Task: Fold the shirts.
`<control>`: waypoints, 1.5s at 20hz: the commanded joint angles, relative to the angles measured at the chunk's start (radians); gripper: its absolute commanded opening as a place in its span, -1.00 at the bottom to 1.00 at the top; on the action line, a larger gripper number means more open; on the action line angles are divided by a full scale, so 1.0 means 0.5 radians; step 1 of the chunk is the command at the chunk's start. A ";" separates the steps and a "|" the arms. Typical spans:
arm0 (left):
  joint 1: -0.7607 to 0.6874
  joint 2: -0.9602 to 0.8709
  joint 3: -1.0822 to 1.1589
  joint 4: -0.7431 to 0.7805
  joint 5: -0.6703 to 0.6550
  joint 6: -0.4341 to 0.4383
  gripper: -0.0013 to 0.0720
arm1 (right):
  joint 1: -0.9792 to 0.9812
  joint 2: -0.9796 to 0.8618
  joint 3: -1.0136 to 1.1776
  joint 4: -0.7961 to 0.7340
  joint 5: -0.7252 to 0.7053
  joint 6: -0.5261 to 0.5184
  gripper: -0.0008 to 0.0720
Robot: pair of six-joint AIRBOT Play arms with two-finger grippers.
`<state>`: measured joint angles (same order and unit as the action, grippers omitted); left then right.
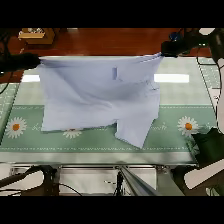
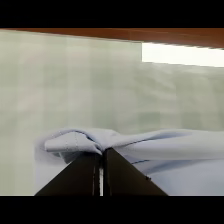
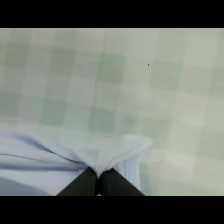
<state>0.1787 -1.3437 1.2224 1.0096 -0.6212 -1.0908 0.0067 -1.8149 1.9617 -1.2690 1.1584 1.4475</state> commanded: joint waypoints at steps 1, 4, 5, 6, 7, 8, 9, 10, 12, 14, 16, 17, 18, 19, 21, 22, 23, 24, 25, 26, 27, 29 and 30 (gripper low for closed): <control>-0.105 -0.205 -0.001 -0.008 0.378 0.176 -0.90 | 0.043 -0.098 0.001 -0.022 -0.235 0.031 -0.91; -0.094 -0.360 -0.001 0.002 0.391 0.176 -0.90 | 0.043 -0.175 0.000 -0.112 -0.267 0.095 -0.92; -0.085 -0.407 -0.001 0.014 0.391 0.176 -0.90 | 0.043 -0.205 0.001 -0.139 -0.256 0.106 -0.91; -0.074 -0.442 -0.001 0.015 0.391 0.176 -0.90 | 0.043 -0.234 0.000 -0.146 -0.236 0.107 -0.92; -0.066 -0.471 -0.001 0.015 0.392 0.176 -0.90 | 0.043 -0.266 0.000 -0.137 -0.201 0.108 -0.91; -0.059 -0.488 -0.001 0.014 0.394 0.175 -0.90 | 0.043 -0.291 0.001 -0.129 -0.155 0.108 -0.91; -0.050 -0.493 -0.001 0.014 0.396 0.175 -0.90 | 0.043 -0.308 0.001 -0.126 -0.098 0.108 -0.92; -0.045 -0.484 0.005 0.014 0.378 0.172 -0.90 | 0.043 -0.311 0.001 -0.130 -0.047 0.108 -0.92; -0.014 -0.459 0.076 0.016 0.156 0.169 -0.90 | 0.042 -0.270 0.001 -0.137 0.110 0.107 -0.91; 0.031 -0.453 0.221 0.076 -0.233 0.169 -0.90 | 0.043 -0.188 0.001 -0.169 0.353 0.110 -0.91; 0.095 -0.452 0.333 0.130 -0.568 0.063 -0.90 | 0.043 -0.122 0.001 -0.168 0.617 0.137 -0.92; 0.129 -0.452 0.350 0.130 -0.682 -0.085 -0.90 | 0.044 -0.106 0.001 -0.150 0.741 0.137 -0.91; 0.155 -0.455 0.344 0.144 -0.778 -0.127 -0.90 | 0.044 -0.105 0.001 -0.125 0.826 0.140 -0.91; 0.170 -0.473 0.337 0.185 -0.858 -0.127 -0.90 | 0.045 -0.111 -0.006 -0.100 0.849 0.142 -0.91; 0.169 -0.519 0.312 0.243 -0.906 -0.127 -0.90 | 0.045 -0.141 -0.040 -0.031 0.840 0.164 -0.91; 0.169 -0.547 0.309 0.240 -0.915 -0.127 -0.89 | 0.044 -0.166 -0.057 0.012 0.845 0.176 -0.91; 0.169 -0.570 0.310 0.227 -0.932 -0.127 -0.86 | 0.044 -0.185 -0.072 0.063 0.854 0.175 -0.77; 0.170 -0.575 0.311 0.220 -0.953 -0.127 -0.54 | 0.044 -0.195 -0.076 0.105 0.862 0.158 -0.24; 0.179 -0.565 0.323 0.223 -0.997 -0.127 -0.13 | 0.043 -0.185 -0.074 0.127 0.864 0.107 0.13; 0.197 -0.556 0.354 0.230 -1.073 -0.127 0.04 | 0.040 -0.156 -0.074 0.105 0.875 0.089 0.16; 0.229 -0.546 0.397 0.242 -1.188 -0.134 0.08 | 0.034 -0.114 -0.074 0.051 0.906 0.067 0.16; 0.334 -0.513 0.431 0.243 -1.418 -0.204 0.08 | 0.014 -0.016 -0.075 -0.157 1.037 0.002 0.16; 0.406 -0.494 0.423 0.242 -1.562 -0.219 0.08 | -0.003 0.034 -0.079 -0.288 1.097 -0.040 0.16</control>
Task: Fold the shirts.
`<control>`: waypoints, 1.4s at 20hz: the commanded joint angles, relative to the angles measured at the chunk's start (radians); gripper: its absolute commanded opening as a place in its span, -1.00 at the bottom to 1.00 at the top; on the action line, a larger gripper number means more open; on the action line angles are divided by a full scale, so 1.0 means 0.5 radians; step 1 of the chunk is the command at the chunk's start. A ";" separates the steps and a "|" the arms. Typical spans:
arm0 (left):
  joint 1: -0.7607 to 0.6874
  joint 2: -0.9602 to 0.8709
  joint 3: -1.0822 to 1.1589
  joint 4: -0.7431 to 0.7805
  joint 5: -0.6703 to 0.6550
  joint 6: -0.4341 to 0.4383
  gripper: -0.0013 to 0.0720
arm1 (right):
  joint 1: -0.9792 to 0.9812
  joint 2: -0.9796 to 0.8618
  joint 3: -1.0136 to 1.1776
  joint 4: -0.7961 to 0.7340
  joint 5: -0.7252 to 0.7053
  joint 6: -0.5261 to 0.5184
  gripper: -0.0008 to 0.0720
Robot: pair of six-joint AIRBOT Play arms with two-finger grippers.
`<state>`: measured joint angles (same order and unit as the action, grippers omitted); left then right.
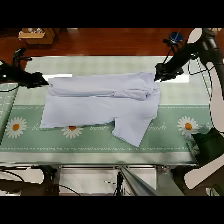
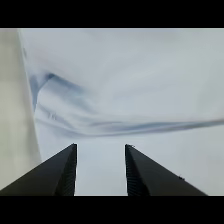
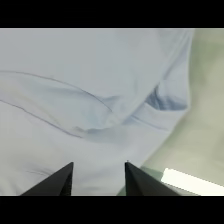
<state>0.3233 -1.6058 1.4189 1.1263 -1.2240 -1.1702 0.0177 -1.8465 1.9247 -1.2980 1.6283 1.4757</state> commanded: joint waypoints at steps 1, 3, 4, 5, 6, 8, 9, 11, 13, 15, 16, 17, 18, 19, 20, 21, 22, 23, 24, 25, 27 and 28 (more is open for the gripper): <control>0.188 0.050 0.000 0.008 -0.487 -0.059 0.08 | -0.047 0.147 -0.033 -0.285 0.180 -0.127 0.16; 0.354 0.129 -0.161 0.008 -0.658 -0.054 0.10 | -0.143 0.267 -0.182 -0.222 0.148 -0.135 0.16; 0.443 0.197 -0.287 0.005 -0.675 -0.025 0.10 | -0.204 0.339 -0.309 -0.142 0.091 -0.147 0.16; 0.526 0.276 -0.426 0.002 -0.666 0.021 0.10 | -0.265 0.406 -0.440 -0.071 0.031 -0.167 0.19; 0.597 0.346 -0.548 0.000 -0.658 0.071 0.10 | -0.332 0.480 -0.595 0.008 -0.041 -0.194 0.24; 0.726 0.442 -0.756 -0.002 -0.657 0.157 0.37 | -0.455 0.611 -0.889 0.193 -0.166 -0.266 0.25; 0.776 0.465 -0.832 -0.028 -0.638 0.153 0.76 | -0.507 0.673 -1.027 0.292 -0.227 -0.317 0.25; 0.845 0.468 -0.932 -0.111 -0.613 0.158 0.89 | -0.571 0.761 -1.233 0.402 -0.341 -0.372 0.25; 0.854 0.468 -0.988 -0.109 -0.535 0.202 0.89 | -0.581 0.822 -1.375 0.442 -0.436 -0.448 0.25; 0.848 0.444 -1.012 -0.111 -0.488 0.226 0.89 | -0.574 0.855 -1.467 0.489 -0.504 -0.515 0.25; 0.848 0.424 -1.013 -0.103 -0.477 0.231 0.89 | -0.574 0.858 -1.495 0.540 -0.526 -0.546 0.25; 0.848 0.405 -1.014 -0.098 -0.457 0.229 0.89 | -0.574 0.857 -1.514 0.568 -0.554 -0.565 0.25; 0.848 0.382 -1.014 -0.102 -0.438 0.228 0.89 | -0.574 0.857 -1.528 0.581 -0.583 -0.571 0.25; 0.848 0.361 -1.014 -0.110 -0.427 0.224 0.89 | -0.574 0.857 -1.540 0.612 -0.608 -0.584 0.25; 0.848 0.339 -1.014 -0.110 -0.421 0.221 0.89 | -0.574 0.857 -1.540 0.619 -0.620 -0.600 0.25; 0.848 0.321 -1.014 -0.113 -0.416 0.220 0.89 | -0.574 0.857 -1.540 0.635 -0.629 -0.618 0.25; 0.848 0.298 -1.014 -0.113 -0.414 0.220 0.89 | -0.574 0.857 -1.540 0.643 -0.641 -0.629 0.25; 0.845 0.276 -1.014 -0.113 -0.409 0.221 0.89 | -0.574 0.857 -1.540 0.645 -0.657 -0.632 0.25; 0.834 0.253 -1.014 -0.114 -0.398 0.220 0.89 | -0.574 0.857 -1.540 0.649 -0.672 -0.634 0.25; 0.813 0.233 -1.014 -0.127 -0.378 0.220 0.89 | -0.574 0.857 -1.540 0.651 -0.683 -0.635 0.25; 0.747 0.197 -1.014 -0.184 -0.329 0.220 0.89 | -0.574 0.857 -1.540 0.652 -0.687 -0.635 0.25; 0.707 0.178 -1.014 -0.198 -0.310 0.220 0.89 | -0.574 0.857 -1.540 0.655 -0.687 -0.635 0.25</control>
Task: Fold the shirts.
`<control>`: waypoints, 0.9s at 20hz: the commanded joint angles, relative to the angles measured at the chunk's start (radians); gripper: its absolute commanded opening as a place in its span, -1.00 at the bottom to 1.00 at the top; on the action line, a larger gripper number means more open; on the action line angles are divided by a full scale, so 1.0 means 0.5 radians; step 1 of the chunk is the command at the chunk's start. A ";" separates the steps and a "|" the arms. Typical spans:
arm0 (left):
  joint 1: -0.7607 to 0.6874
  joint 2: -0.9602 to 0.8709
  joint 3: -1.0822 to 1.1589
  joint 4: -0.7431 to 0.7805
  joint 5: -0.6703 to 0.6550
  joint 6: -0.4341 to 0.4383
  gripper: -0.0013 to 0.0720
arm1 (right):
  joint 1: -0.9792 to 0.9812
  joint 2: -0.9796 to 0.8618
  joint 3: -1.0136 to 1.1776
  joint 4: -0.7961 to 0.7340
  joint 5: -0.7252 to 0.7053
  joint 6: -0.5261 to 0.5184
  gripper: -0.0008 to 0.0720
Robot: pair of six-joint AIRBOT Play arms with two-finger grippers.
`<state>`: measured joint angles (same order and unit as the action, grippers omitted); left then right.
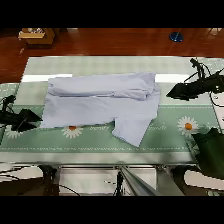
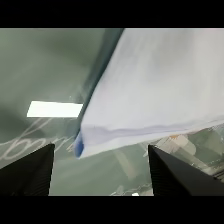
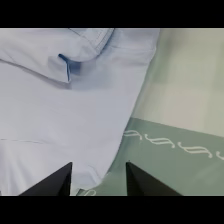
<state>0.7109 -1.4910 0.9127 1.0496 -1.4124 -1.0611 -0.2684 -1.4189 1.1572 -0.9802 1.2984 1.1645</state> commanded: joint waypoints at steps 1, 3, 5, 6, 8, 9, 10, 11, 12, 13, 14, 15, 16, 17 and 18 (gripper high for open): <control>-0.116 -0.076 -0.002 -0.043 0.085 0.001 0.88 | -0.002 0.002 -0.005 0.027 -0.027 -0.012 0.25; -0.192 -0.147 -0.001 -0.043 0.106 -0.056 0.88 | -0.002 0.002 -0.005 0.060 -0.024 -0.012 0.25; -0.255 -0.230 -0.001 -0.043 0.098 -0.137 0.80 | -0.002 0.006 -0.005 0.101 -0.011 -0.012 0.25; -0.278 -0.256 0.000 -0.040 0.098 -0.178 0.48 | -0.002 0.008 -0.005 0.118 -0.002 -0.012 0.25; -0.274 -0.252 0.010 0.050 0.070 -0.248 -0.55 | -0.002 0.016 -0.005 0.124 0.012 -0.011 0.25; -0.262 -0.249 0.010 0.043 0.004 -0.180 -0.90 | -0.005 0.018 -0.005 0.113 0.031 -0.012 0.25; -0.255 -0.249 0.009 0.043 -0.049 -0.143 -0.89 | -0.014 0.018 -0.005 0.066 0.056 -0.014 0.25; -0.249 -0.248 0.009 0.041 -0.088 -0.122 -0.89 | -0.027 0.018 -0.018 0.006 0.085 -0.014 0.25; -0.246 -0.246 0.009 0.039 -0.113 -0.099 -0.89 | -0.054 0.019 -0.072 0.001 0.090 -0.014 0.25; -0.246 -0.240 0.009 0.040 -0.131 -0.078 -0.89 | -0.084 0.020 -0.159 0.030 0.090 -0.012 0.25; -0.246 -0.228 0.008 0.040 -0.138 -0.061 -0.89 | -0.107 0.020 -0.270 0.068 0.090 -0.012 0.25; -0.246 -0.210 0.008 0.040 -0.141 -0.046 -0.89 | -0.121 0.020 -0.399 0.107 0.092 -0.014 0.32; -0.246 -0.191 0.009 0.040 -0.140 -0.027 -0.89 | -0.117 0.020 -0.516 0.159 0.089 -0.018 0.40; -0.246 -0.172 0.009 0.040 -0.140 -0.010 -0.89 | -0.102 0.021 -0.606 0.245 0.087 -0.058 0.40; -0.246 -0.158 0.009 0.040 -0.140 -0.010 -0.89 | -0.068 0.023 -0.679 0.341 0.082 -0.110 0.40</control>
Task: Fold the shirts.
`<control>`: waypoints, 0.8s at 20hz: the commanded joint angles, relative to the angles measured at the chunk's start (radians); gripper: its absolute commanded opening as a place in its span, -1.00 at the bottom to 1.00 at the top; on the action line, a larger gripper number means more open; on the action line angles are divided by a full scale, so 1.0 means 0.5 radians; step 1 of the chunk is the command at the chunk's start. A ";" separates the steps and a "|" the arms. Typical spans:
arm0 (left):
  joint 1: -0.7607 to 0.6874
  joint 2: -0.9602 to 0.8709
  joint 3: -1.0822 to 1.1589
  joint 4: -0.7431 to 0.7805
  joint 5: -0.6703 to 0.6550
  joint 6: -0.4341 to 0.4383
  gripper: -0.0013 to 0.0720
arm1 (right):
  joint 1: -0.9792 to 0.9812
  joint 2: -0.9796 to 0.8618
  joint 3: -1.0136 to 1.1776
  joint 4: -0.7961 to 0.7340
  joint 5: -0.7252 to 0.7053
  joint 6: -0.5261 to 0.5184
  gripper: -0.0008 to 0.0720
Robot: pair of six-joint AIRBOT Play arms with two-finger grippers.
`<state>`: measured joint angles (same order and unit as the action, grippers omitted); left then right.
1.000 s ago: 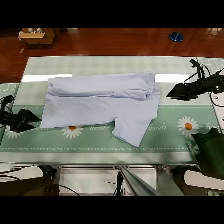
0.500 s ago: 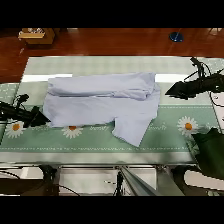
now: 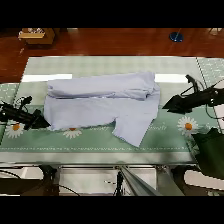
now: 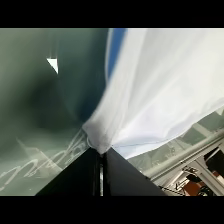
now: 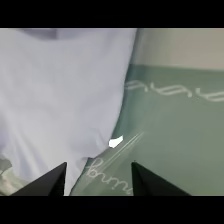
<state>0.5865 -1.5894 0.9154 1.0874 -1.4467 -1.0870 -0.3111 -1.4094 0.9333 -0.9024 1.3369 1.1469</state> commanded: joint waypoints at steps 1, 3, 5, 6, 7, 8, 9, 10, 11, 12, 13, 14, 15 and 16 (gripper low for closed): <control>0.002 0.050 0.004 -0.036 -0.072 0.042 -0.89 | 0.066 0.013 -0.276 0.215 -0.026 -0.095 0.40; 0.002 0.060 0.004 -0.036 -0.081 0.056 -0.89 | 0.188 0.042 -0.305 0.166 -0.132 -0.075 0.40; 0.002 0.060 0.004 -0.036 -0.088 0.066 -0.89 | 0.305 0.062 -0.305 0.115 -0.230 0.008 0.40; 0.002 0.060 0.003 -0.037 -0.095 0.092 -0.89 | 0.349 0.061 -0.305 0.106 -0.264 0.040 0.40; 0.002 0.060 0.004 -0.037 -0.099 0.109 -0.89 | 0.380 0.061 -0.305 0.103 -0.285 0.065 0.40; 0.002 0.060 0.004 -0.036 -0.099 0.119 -0.89 | 0.397 0.061 -0.305 0.099 -0.291 0.077 0.40; 0.002 0.060 0.003 -0.037 -0.099 0.143 -0.89 | 0.404 0.062 -0.305 0.083 -0.290 0.094 0.40; 0.002 0.060 0.003 -0.037 -0.099 0.162 -0.89 | 0.404 0.062 -0.305 0.063 -0.290 0.109 0.40; 0.002 0.060 0.003 -0.037 -0.099 0.165 -0.89 | 0.404 0.061 -0.305 0.048 -0.300 0.125 0.40; 0.002 0.060 0.003 -0.037 -0.098 0.169 -0.89 | 0.404 0.061 -0.305 0.048 -0.334 0.147 0.40; 0.002 0.060 0.003 -0.037 -0.092 0.170 -0.89 | 0.404 0.061 -0.305 0.050 -0.382 0.170 0.35; 0.002 0.059 0.004 -0.038 -0.092 0.170 -0.89 | 0.407 0.061 -0.305 0.050 -0.441 0.191 0.20; 0.002 0.059 0.003 -0.051 -0.092 0.189 -0.89 | 0.420 0.061 -0.309 0.040 -0.503 0.197 0.01; 0.002 0.059 0.003 -0.067 -0.092 0.209 -0.89 | 0.451 0.061 -0.316 0.034 -0.568 0.205 -0.09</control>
<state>0.5865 -1.5604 0.9161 1.0664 -1.4925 -1.0031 -0.1043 -1.3796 0.7792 -0.8749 1.1332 1.2243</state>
